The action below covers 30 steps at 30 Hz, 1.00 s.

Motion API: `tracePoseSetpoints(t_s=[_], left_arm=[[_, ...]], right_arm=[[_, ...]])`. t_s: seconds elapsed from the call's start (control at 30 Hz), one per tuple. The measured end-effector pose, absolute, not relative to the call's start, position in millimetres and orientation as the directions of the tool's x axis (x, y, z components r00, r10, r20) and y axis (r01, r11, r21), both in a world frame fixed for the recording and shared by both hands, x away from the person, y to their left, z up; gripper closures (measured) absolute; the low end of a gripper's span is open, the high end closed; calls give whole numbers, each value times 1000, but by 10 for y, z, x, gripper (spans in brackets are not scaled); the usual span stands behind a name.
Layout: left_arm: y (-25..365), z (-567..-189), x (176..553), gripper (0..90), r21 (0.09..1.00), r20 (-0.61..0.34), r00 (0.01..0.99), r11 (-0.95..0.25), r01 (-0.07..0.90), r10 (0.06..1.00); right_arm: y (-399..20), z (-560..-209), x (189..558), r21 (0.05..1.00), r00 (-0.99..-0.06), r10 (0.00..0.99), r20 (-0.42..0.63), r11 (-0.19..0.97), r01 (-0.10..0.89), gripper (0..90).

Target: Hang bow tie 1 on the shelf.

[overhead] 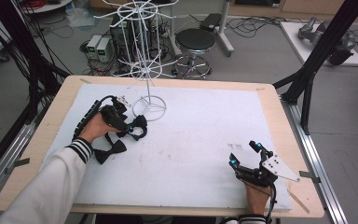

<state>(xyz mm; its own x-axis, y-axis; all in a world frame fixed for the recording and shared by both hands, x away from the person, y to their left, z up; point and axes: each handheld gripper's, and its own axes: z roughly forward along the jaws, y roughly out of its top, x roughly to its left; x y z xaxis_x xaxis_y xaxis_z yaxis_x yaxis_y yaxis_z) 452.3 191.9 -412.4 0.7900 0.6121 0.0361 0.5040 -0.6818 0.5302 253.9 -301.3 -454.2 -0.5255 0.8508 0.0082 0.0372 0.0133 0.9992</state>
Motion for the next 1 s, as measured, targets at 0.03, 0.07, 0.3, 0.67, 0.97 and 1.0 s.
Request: tracePoseSetpoints(t_s=[0.03, 0.07, 0.3, 0.67, 0.97, 1.0], left_arm=[[1919, -4131, 4526, 408, 525, 34, 789, -683, 508, 613], [1914, -4142, 4529, 408, 524, 30, 789, -681, 511, 614], [1892, -4171, 4532, 496, 504, 19, 789, -687, 523, 615], [1846, -4170, 4478, 744, 498, 28, 772, -678, 540, 635], [1881, -4149, 4447, 747, 548, 20, 767, -649, 528, 641], [1885, -4139, 4441, 747, 555, 21, 766, -644, 526, 643]], right_arm=[[-3013, -4543, 2537, 999, -525, 851, 10, 12, 39, 108], [-3013, -4543, 2537, 999, -525, 851, 10, 12, 39, 108], [-3012, -4543, 2536, 999, -525, 851, 13, 10, 41, 108], [-3012, -4543, 2536, 999, -525, 851, 12, 10, 40, 108], [-3012, -4543, 2537, 999, -525, 851, 11, 12, 39, 108], [-3012, -4543, 2537, 999, -525, 851, 11, 11, 38, 108]])
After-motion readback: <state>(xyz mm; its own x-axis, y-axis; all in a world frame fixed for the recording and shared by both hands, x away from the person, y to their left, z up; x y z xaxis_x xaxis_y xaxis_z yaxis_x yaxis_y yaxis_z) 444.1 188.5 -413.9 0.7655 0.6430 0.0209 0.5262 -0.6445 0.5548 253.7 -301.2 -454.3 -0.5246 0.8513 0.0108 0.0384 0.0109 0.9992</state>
